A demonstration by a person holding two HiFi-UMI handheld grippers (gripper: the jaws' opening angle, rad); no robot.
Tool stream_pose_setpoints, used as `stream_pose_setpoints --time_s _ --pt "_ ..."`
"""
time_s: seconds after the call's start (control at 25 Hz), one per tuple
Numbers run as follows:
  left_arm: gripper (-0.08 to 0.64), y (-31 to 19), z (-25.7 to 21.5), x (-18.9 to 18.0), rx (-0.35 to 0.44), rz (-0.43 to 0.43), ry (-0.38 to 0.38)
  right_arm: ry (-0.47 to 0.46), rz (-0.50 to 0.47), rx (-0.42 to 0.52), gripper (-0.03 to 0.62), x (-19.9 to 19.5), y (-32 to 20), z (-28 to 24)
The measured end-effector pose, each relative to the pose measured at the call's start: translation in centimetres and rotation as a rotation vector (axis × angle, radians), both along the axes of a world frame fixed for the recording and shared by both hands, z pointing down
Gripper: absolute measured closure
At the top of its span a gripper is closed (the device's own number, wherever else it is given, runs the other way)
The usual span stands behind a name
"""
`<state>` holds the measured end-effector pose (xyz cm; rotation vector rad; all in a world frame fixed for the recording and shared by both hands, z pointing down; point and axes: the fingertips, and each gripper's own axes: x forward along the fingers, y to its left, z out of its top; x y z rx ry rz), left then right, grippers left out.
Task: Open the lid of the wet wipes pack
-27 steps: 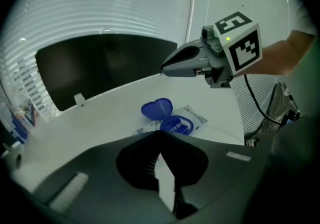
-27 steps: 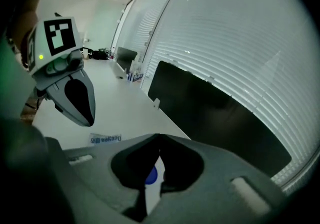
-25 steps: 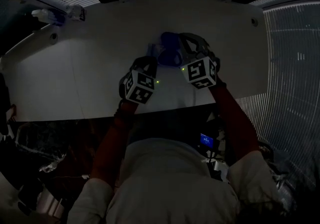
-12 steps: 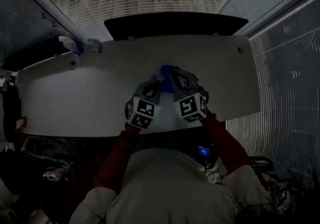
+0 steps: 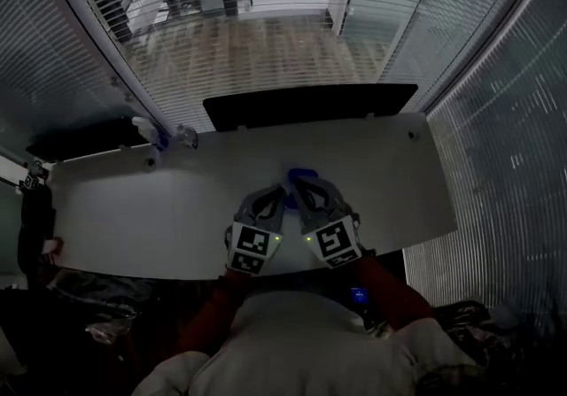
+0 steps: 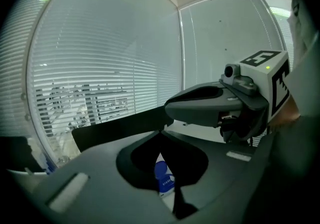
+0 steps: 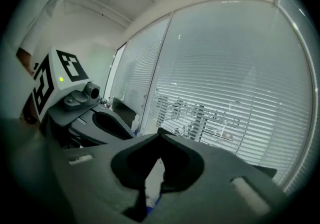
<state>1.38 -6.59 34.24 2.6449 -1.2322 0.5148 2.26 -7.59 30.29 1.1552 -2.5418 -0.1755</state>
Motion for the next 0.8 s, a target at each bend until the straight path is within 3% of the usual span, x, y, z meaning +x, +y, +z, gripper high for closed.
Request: stream_pose_setpoints --time_s 0.36,0.8 --pt "0.557 1.6 -6.5 -1.4 0.121 -0.045 0.051 -0.191 0.004 0.021 0.591 -0.2 2.5 -7.5" --pt "0.557 5.3 -11.2 -2.6 0.171 -0.036 0.168 -0.355 0.012 -0.011 0.591 -0.9 7.1 -11.2"
